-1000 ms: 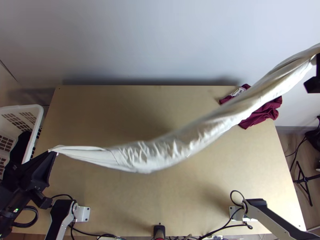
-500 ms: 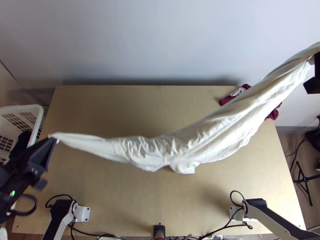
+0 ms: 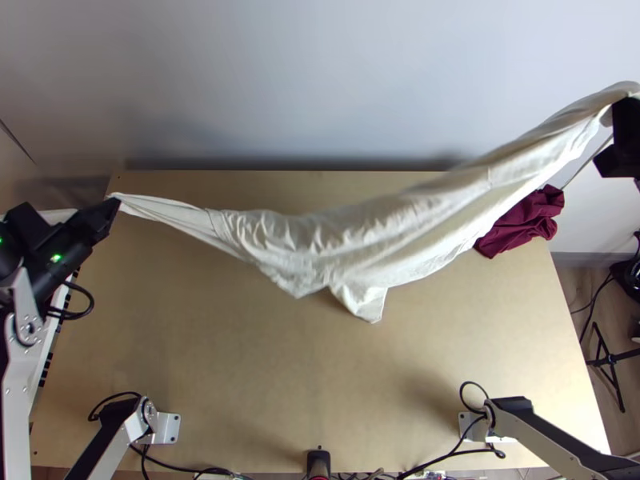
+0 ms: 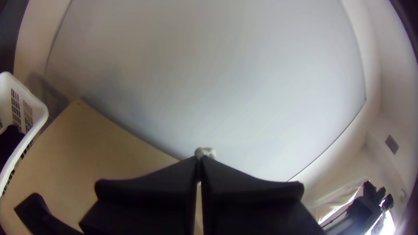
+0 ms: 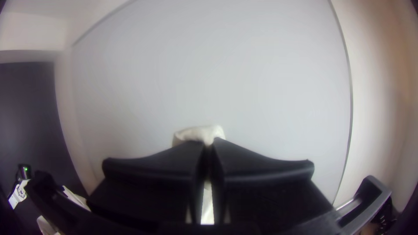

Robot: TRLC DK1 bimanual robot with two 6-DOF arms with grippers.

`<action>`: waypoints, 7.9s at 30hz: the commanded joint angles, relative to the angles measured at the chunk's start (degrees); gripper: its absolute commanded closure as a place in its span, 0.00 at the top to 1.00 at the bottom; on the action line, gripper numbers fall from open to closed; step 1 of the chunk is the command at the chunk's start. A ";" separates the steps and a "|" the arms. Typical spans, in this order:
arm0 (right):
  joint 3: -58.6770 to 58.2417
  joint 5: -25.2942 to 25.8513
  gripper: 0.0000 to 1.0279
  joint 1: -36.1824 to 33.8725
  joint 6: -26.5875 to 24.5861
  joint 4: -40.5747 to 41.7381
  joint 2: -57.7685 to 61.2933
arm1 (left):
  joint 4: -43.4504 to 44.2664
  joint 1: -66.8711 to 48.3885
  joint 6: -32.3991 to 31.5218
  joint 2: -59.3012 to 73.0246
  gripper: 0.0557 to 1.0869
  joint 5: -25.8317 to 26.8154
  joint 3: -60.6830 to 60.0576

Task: Fold the t-shirt

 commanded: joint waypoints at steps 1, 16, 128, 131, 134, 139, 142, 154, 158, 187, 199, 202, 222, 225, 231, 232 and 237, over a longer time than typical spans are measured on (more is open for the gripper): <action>-0.40 0.09 0.03 -0.03 -0.23 -0.15 0.11 | 2.72 2.00 2.87 -0.16 0.43 0.11 -9.17; -1.10 0.09 0.03 0.85 -0.15 1.52 1.52 | 1.05 -20.33 10.78 -16.95 0.60 0.38 -21.04; -6.02 7.65 0.03 6.39 0.56 5.65 2.31 | 23.81 -59.09 14.82 49.93 0.04 -47.08 29.85; -5.32 7.65 0.03 7.44 0.56 5.91 3.54 | 23.37 -49.59 13.59 46.42 0.04 -42.69 26.34; -4.79 7.74 0.03 9.02 0.73 6.44 4.77 | 22.67 -41.24 12.62 44.05 0.04 -37.50 22.82; -3.74 7.82 0.03 11.22 1.44 7.14 7.14 | 21.00 -34.21 11.22 40.71 0.04 -30.47 15.70; -2.86 8.09 0.03 12.54 1.61 7.32 8.55 | 20.65 -33.51 10.51 38.77 0.06 -27.66 11.75; -0.40 9.32 0.03 15.44 1.44 7.23 10.83 | 20.47 -39.22 9.90 33.94 0.70 -27.40 3.84; -0.05 9.32 0.03 15.35 1.35 6.70 10.74 | 19.95 -39.75 11.30 31.92 0.71 -24.85 2.96; 0.57 9.85 0.03 16.14 2.32 6.26 11.01 | 30.05 -74.64 27.91 30.77 0.70 -39.70 -16.64; 0.66 9.93 0.03 14.12 2.05 6.00 10.04 | 41.83 -80.53 32.05 54.33 0.70 -51.74 -4.95; 1.01 9.93 0.03 14.03 1.96 6.00 10.04 | 43.33 -80.36 33.36 59.43 0.70 -55.26 -1.79; 3.38 9.85 0.03 13.77 1.35 6.09 10.83 | 49.74 -74.29 36.00 67.78 0.70 -65.10 3.04; 3.56 9.85 0.03 13.77 1.35 6.00 10.83 | 49.65 -74.91 35.82 68.57 0.70 -65.10 4.36; 3.64 9.93 0.03 13.77 1.44 6.00 10.83 | 49.48 -75.87 34.68 70.59 0.70 -65.01 6.82; 3.82 9.93 0.03 13.77 1.44 6.00 10.83 | 49.39 -76.05 34.59 71.03 0.70 -65.01 7.35; 4.00 9.93 0.03 13.86 1.52 6.00 11.18 | 48.86 -76.58 34.51 72.96 0.70 -64.75 10.69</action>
